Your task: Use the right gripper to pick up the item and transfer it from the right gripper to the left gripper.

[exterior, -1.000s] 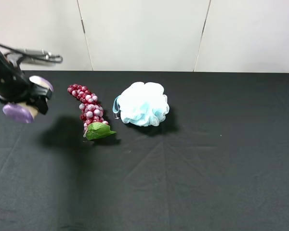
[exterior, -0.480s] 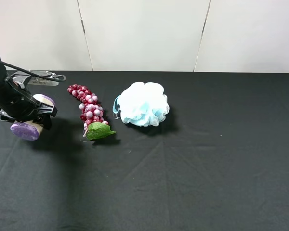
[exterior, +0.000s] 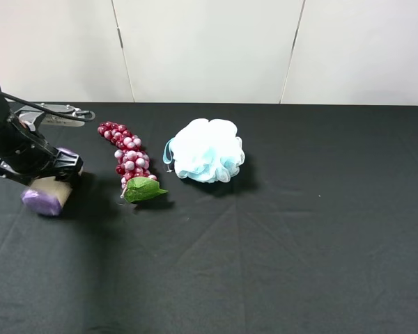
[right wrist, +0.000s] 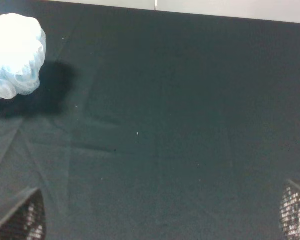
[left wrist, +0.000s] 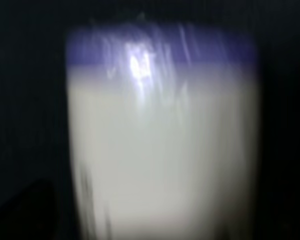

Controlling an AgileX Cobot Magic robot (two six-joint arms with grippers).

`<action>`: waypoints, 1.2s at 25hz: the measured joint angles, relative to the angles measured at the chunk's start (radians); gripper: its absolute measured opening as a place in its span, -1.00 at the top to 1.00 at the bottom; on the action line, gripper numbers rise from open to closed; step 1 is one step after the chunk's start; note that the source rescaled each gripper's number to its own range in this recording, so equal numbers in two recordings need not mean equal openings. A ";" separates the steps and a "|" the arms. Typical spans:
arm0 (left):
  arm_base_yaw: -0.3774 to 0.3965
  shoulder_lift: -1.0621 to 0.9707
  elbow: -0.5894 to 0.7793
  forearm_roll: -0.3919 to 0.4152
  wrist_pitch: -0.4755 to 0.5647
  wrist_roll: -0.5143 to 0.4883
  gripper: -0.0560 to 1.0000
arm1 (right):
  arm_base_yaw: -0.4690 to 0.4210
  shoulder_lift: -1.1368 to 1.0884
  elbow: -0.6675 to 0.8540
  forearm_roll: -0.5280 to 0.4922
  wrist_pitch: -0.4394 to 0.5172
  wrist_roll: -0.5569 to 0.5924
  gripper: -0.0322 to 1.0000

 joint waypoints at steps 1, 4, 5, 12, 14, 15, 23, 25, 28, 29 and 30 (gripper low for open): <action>0.000 0.000 0.000 0.000 -0.009 0.000 -0.62 | 0.000 0.000 0.000 0.000 0.000 0.000 -1.00; 0.000 0.000 0.000 -0.001 -0.036 0.000 -0.90 | 0.000 0.000 0.000 0.000 0.000 0.000 -1.00; 0.000 0.000 0.000 0.000 -0.040 0.000 -0.94 | 0.000 0.000 0.000 0.000 0.000 0.000 -1.00; 0.000 0.000 0.000 0.000 -0.042 0.000 -1.00 | 0.000 0.000 0.000 0.000 0.000 0.000 -1.00; 0.000 0.000 0.000 -0.002 -0.042 -0.003 -1.00 | 0.000 0.000 0.000 0.000 0.000 0.000 -1.00; 0.000 0.000 -0.004 -0.004 -0.037 -0.008 -1.00 | 0.000 0.000 0.000 0.000 0.000 0.000 -1.00; 0.000 -0.061 -0.130 -0.010 0.195 -0.025 -1.00 | 0.000 0.000 0.000 0.000 0.000 0.000 -1.00; 0.000 -0.098 -0.169 -0.010 0.264 -0.025 -1.00 | 0.000 0.000 0.000 0.000 0.000 0.000 -1.00; 0.000 -0.159 -0.220 -0.010 0.375 -0.026 -1.00 | 0.000 0.000 0.000 0.000 0.000 0.000 -1.00; 0.000 -0.179 -0.233 -0.010 0.413 -0.026 -1.00 | 0.000 0.000 0.000 0.000 0.000 0.000 -1.00; 0.000 -0.205 -0.247 -0.010 0.444 -0.026 -1.00 | 0.000 0.000 0.000 0.000 0.000 0.000 -1.00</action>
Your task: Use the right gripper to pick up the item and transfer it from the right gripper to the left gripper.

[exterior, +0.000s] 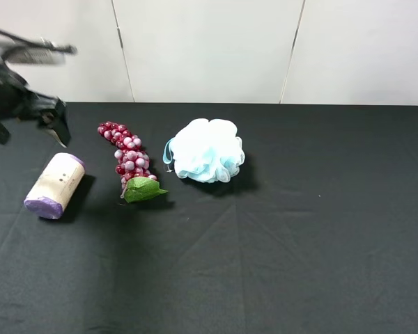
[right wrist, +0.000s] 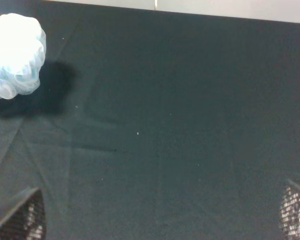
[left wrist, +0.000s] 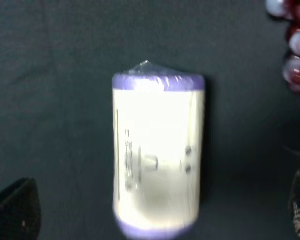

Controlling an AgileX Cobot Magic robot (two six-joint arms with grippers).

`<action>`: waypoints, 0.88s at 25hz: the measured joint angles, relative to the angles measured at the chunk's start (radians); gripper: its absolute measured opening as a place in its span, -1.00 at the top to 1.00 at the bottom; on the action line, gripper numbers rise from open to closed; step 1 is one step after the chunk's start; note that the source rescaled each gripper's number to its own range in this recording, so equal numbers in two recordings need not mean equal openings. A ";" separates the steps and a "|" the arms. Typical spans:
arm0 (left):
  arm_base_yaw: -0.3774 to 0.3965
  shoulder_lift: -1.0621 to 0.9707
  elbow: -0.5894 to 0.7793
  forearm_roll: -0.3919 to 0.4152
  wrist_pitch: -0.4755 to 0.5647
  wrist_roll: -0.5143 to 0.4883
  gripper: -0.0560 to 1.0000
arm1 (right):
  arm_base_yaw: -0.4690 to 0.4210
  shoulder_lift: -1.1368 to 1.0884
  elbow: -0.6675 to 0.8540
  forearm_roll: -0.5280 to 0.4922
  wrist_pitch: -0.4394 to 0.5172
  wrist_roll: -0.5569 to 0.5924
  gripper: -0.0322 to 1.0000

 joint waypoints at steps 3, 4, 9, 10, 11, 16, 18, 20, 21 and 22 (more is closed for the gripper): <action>0.000 -0.081 -0.029 0.000 0.093 0.000 -1.00 | 0.000 0.000 0.000 0.000 0.000 0.000 -1.00; 0.000 -0.112 -0.036 0.000 0.120 0.000 -1.00 | 0.000 0.000 0.000 0.000 0.000 0.000 -1.00; 0.000 -0.281 -0.041 0.000 0.232 -0.002 -1.00 | 0.000 0.000 0.000 0.000 0.000 0.000 -1.00; 0.000 -0.311 -0.041 0.000 0.257 -0.002 -1.00 | 0.000 0.000 0.000 0.000 0.000 0.000 -1.00; 0.000 -0.346 -0.041 0.000 0.277 -0.002 -1.00 | 0.000 0.000 0.000 0.000 0.000 0.000 -1.00; 0.000 -0.473 -0.041 0.000 0.360 -0.002 -1.00 | 0.000 0.000 0.000 0.000 0.000 0.000 -1.00; 0.000 -0.530 -0.041 0.000 0.378 -0.002 -1.00 | 0.000 0.000 0.000 0.000 0.000 0.000 -1.00; 0.000 -0.616 -0.042 0.000 0.379 -0.002 -1.00 | 0.000 0.000 0.000 0.000 0.000 0.000 -1.00; 0.000 -0.639 -0.042 0.005 0.379 -0.002 -1.00 | 0.000 0.000 0.000 0.000 0.000 0.000 -1.00; 0.000 -0.668 -0.040 0.005 0.379 -0.002 -1.00 | 0.000 0.000 0.000 0.000 0.000 0.000 -1.00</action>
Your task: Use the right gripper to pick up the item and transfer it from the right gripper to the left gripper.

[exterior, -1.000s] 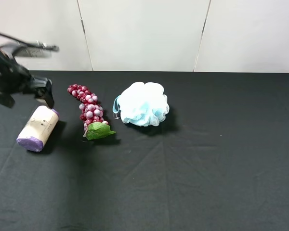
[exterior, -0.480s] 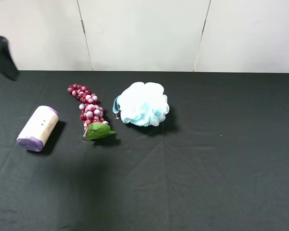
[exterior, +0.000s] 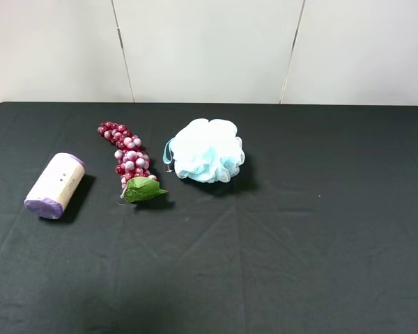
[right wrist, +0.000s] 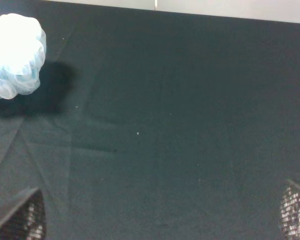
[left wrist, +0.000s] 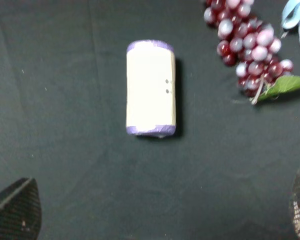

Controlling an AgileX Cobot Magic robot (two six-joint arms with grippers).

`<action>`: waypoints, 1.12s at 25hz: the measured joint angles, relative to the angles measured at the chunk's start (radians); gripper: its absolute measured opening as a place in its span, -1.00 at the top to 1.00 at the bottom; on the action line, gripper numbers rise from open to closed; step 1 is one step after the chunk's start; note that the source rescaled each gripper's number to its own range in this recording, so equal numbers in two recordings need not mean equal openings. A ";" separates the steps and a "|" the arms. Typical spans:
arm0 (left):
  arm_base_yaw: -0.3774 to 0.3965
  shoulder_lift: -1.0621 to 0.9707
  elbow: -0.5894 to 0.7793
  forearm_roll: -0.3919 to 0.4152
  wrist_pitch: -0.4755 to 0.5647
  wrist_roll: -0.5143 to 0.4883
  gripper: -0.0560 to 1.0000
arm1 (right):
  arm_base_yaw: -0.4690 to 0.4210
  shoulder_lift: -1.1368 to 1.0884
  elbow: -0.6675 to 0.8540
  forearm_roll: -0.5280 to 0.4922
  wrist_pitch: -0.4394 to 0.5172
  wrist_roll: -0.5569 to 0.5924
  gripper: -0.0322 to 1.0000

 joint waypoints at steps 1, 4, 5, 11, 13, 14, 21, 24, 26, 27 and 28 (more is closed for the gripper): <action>0.000 -0.030 0.004 0.000 0.000 0.000 -1.00 | 0.000 0.000 0.000 0.000 0.000 0.000 -1.00; 0.000 -0.118 0.037 0.000 0.000 0.000 -1.00 | 0.000 0.000 0.000 0.000 0.000 0.000 -1.00; 0.000 -0.150 0.056 -0.005 0.000 0.000 -1.00 | 0.000 0.000 0.000 0.000 0.000 0.000 -1.00; 0.000 -0.353 0.221 -0.005 0.000 0.000 -1.00 | 0.000 0.000 0.000 0.000 0.000 0.000 -1.00; 0.000 -0.431 0.273 -0.005 0.000 0.000 -1.00 | 0.000 0.000 0.000 0.000 0.000 0.000 -1.00; 0.000 -0.474 0.300 0.000 0.000 0.000 -1.00 | 0.000 0.000 0.000 0.000 0.000 0.000 -1.00; 0.000 -0.739 0.456 0.001 -0.026 0.009 -1.00 | 0.000 0.000 0.000 0.000 0.000 0.000 -1.00; 0.000 -0.812 0.515 0.001 -0.037 0.031 -1.00 | 0.000 0.000 0.000 0.000 0.000 0.000 -1.00; 0.000 -0.847 0.554 0.001 -0.043 0.035 -1.00 | 0.000 0.000 0.000 0.000 0.000 0.000 -1.00; 0.000 -0.859 0.570 0.001 -0.045 0.036 -1.00 | 0.000 0.000 0.000 0.000 0.000 0.000 -1.00; 0.000 -0.866 0.587 0.001 -0.049 0.037 -1.00 | 0.000 0.000 0.000 0.000 0.000 0.000 -1.00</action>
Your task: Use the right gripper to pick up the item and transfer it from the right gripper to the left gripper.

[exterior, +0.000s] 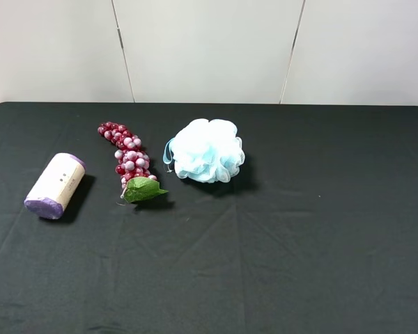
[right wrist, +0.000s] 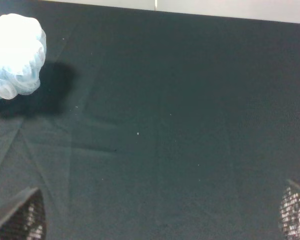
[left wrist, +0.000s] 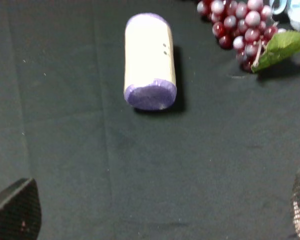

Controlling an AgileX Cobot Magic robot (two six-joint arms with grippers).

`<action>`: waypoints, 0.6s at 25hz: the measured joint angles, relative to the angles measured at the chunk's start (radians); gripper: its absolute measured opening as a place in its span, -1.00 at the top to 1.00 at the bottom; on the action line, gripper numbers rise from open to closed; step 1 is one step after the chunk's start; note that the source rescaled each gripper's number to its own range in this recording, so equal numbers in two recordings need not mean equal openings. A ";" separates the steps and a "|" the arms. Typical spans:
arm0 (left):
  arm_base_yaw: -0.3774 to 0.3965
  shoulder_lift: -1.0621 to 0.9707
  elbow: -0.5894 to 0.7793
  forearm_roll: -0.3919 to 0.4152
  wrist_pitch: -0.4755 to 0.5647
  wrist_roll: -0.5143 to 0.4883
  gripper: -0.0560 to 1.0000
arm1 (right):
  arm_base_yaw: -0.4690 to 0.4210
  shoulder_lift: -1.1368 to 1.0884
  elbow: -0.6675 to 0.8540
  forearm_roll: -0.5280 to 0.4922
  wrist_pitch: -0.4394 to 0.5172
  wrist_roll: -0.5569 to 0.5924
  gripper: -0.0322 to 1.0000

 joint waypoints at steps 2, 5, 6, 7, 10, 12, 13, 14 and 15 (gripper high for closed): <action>0.000 -0.004 0.019 0.000 -0.015 0.000 -1.00 | 0.000 0.000 0.000 0.000 0.000 0.000 -1.00; 0.000 -0.004 0.039 0.000 -0.051 0.000 -1.00 | 0.000 0.000 0.000 0.000 0.000 0.000 -1.00; 0.000 -0.004 0.042 0.000 -0.055 0.000 -1.00 | 0.000 0.000 0.000 0.000 0.000 0.000 -1.00; 0.000 -0.004 0.042 0.000 -0.055 0.000 -1.00 | 0.000 0.000 0.000 0.000 0.000 0.000 -1.00; 0.000 -0.004 0.042 0.000 -0.056 0.000 -1.00 | 0.000 0.000 0.000 0.000 0.000 0.000 -1.00; 0.000 -0.004 0.042 0.000 -0.056 0.000 -1.00 | 0.000 0.000 0.000 0.000 0.000 0.000 -1.00; 0.000 -0.004 0.042 0.000 -0.056 0.000 -1.00 | 0.000 0.000 0.000 0.000 0.000 0.000 -1.00; 0.000 -0.004 0.042 0.000 -0.056 0.000 -1.00 | 0.000 0.000 0.000 0.000 0.000 0.000 -1.00; 0.000 -0.004 0.042 0.000 -0.056 0.000 -1.00 | 0.000 0.000 0.000 0.000 0.000 0.000 -1.00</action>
